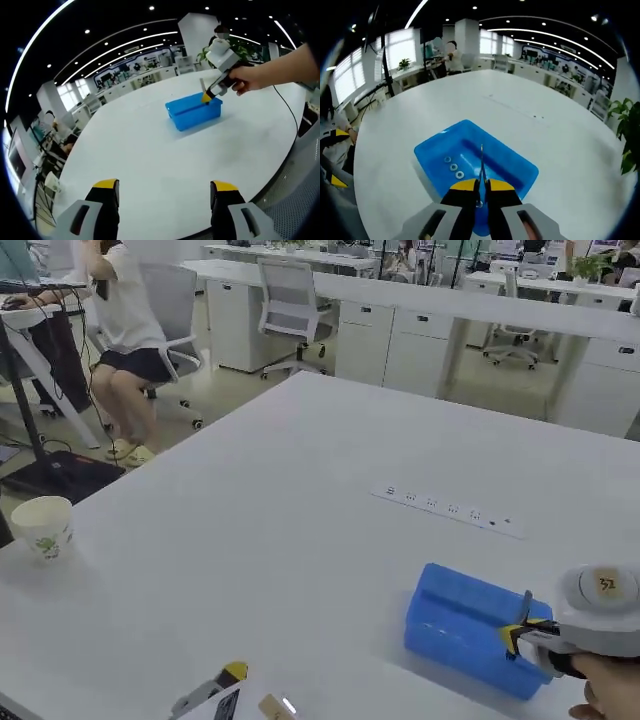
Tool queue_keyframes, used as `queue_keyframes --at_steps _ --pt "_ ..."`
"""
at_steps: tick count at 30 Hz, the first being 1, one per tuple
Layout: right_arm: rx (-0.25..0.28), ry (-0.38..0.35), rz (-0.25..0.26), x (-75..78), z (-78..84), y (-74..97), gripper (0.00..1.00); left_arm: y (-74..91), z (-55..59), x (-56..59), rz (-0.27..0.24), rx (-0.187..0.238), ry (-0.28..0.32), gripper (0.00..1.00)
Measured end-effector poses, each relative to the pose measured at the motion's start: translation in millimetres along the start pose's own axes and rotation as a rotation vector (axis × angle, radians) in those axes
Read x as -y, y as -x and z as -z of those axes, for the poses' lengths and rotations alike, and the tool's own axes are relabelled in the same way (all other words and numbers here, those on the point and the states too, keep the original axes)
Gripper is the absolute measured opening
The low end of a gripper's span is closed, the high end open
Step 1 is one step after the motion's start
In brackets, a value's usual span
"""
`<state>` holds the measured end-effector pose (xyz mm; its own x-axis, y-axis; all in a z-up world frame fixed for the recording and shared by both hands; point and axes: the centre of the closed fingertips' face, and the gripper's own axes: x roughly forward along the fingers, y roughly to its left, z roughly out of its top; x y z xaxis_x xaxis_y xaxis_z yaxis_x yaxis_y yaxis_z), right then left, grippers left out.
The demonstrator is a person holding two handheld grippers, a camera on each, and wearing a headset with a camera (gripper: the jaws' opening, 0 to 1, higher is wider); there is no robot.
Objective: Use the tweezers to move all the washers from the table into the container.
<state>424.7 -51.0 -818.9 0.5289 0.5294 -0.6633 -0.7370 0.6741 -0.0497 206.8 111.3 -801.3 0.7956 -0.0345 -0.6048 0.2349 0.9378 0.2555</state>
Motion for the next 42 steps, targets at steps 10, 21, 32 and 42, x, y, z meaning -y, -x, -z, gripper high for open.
queue_keyframes --at_steps 10,21,32,42 --pt "0.140 -0.104 -0.142 -23.3 -46.2 48.0 0.03 22.7 -51.8 1.3 0.115 0.117 0.042 0.58" --pt "0.233 -0.020 -0.305 -101.3 -46.5 113.1 0.03 51.2 -124.7 22.0 0.307 0.282 -0.051 0.52" --pt "0.187 0.048 -0.514 -161.3 -10.6 155.3 0.03 78.7 -166.8 74.7 0.733 0.326 -0.031 0.28" --pt "0.171 0.162 -0.657 -192.3 -1.7 179.4 0.03 93.1 -170.0 112.0 0.960 0.307 -0.068 0.14"
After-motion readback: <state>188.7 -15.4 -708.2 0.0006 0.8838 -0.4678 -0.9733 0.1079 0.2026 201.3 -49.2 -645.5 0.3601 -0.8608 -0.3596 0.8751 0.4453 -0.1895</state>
